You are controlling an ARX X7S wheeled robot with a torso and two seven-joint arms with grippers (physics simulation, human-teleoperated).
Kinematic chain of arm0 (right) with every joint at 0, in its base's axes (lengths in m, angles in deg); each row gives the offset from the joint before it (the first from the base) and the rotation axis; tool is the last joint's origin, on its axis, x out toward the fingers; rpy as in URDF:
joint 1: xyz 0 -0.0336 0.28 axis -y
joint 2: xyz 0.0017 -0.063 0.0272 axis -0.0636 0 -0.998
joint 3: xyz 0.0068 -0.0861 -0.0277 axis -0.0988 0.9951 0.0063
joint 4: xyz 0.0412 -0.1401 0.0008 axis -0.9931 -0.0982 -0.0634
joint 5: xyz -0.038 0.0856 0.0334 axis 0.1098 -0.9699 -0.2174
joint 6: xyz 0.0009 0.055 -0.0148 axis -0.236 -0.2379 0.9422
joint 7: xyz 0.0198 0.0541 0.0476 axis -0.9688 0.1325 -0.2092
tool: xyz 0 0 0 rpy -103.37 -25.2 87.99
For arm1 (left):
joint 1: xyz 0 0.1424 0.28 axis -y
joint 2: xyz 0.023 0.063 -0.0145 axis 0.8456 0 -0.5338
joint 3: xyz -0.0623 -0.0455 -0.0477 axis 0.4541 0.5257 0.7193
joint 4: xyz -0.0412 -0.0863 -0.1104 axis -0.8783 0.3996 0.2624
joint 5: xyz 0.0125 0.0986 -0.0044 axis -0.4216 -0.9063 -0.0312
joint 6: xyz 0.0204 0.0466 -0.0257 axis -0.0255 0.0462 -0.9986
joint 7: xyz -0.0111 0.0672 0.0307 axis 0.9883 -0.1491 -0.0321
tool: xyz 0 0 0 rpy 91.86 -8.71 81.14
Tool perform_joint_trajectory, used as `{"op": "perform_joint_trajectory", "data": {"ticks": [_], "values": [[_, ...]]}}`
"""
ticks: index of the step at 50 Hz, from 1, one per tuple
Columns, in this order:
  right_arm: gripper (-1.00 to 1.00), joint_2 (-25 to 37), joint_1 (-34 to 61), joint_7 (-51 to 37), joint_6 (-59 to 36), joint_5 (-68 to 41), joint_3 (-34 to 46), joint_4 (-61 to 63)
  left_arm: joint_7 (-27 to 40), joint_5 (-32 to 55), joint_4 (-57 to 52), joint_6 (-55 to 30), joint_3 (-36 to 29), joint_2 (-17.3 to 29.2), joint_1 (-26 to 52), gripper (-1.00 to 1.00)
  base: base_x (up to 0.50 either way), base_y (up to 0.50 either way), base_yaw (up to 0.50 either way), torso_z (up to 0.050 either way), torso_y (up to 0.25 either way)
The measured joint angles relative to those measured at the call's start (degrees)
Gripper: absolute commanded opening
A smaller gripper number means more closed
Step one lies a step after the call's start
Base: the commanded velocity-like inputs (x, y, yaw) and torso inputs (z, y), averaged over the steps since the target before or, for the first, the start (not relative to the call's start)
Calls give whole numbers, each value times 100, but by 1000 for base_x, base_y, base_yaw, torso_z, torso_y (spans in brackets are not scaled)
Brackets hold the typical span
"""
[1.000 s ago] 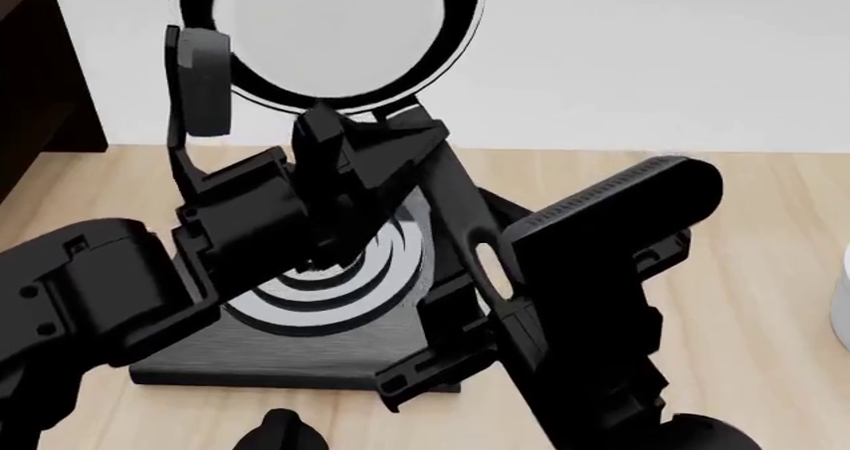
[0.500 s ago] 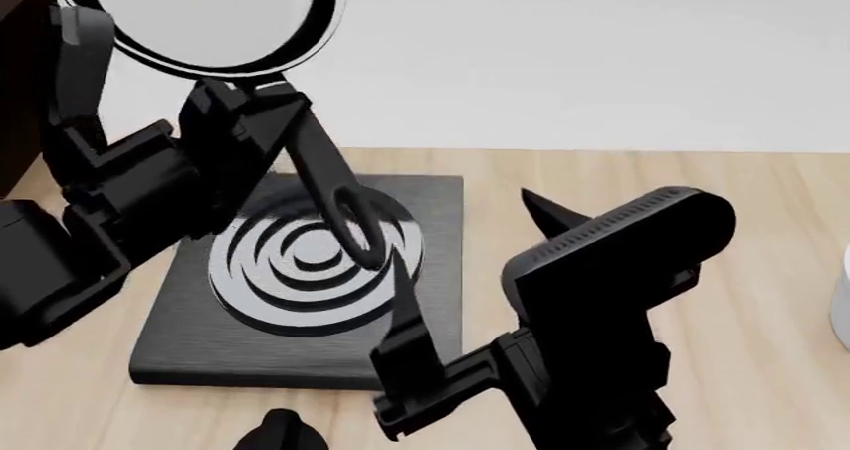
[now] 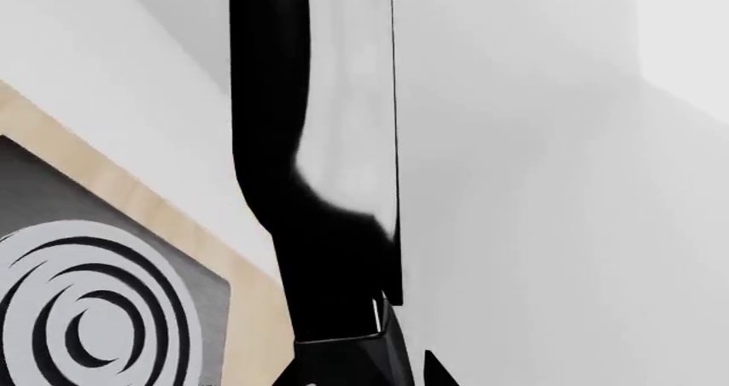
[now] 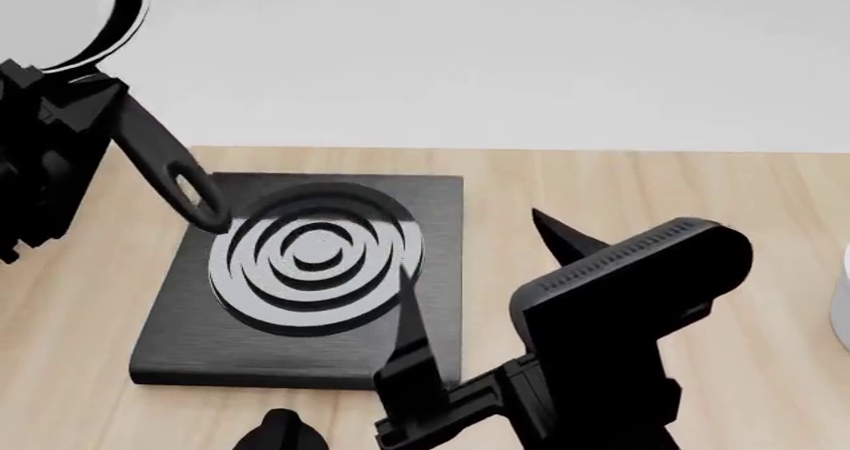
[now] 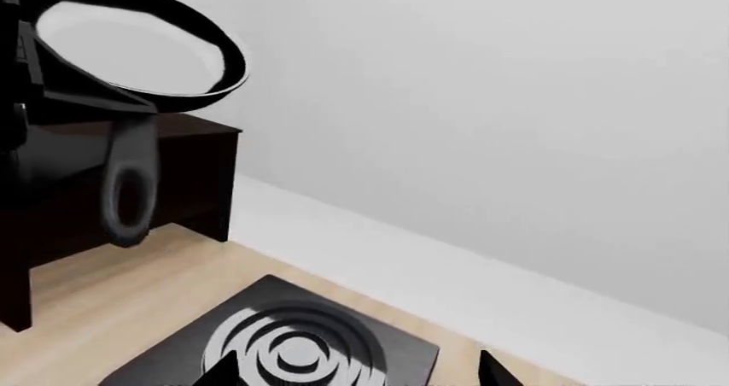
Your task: Put the frying pan on the cabinet shelf.
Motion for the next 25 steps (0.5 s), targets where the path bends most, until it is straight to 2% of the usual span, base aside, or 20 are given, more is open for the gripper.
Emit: {"op": "perform_joint_trajectory", "data": {"ticks": [14,25], "values": [[100,-58,-175,-124,-44,-58,27,151,362,758,-86,-415,339,694,-166,-100,0,5,-4,1,0],[100,-82,-172,-180,-38,-65,140,140,492,1227,439,-727,455,1338,112,-100,0,6,-2,0,0]]}}
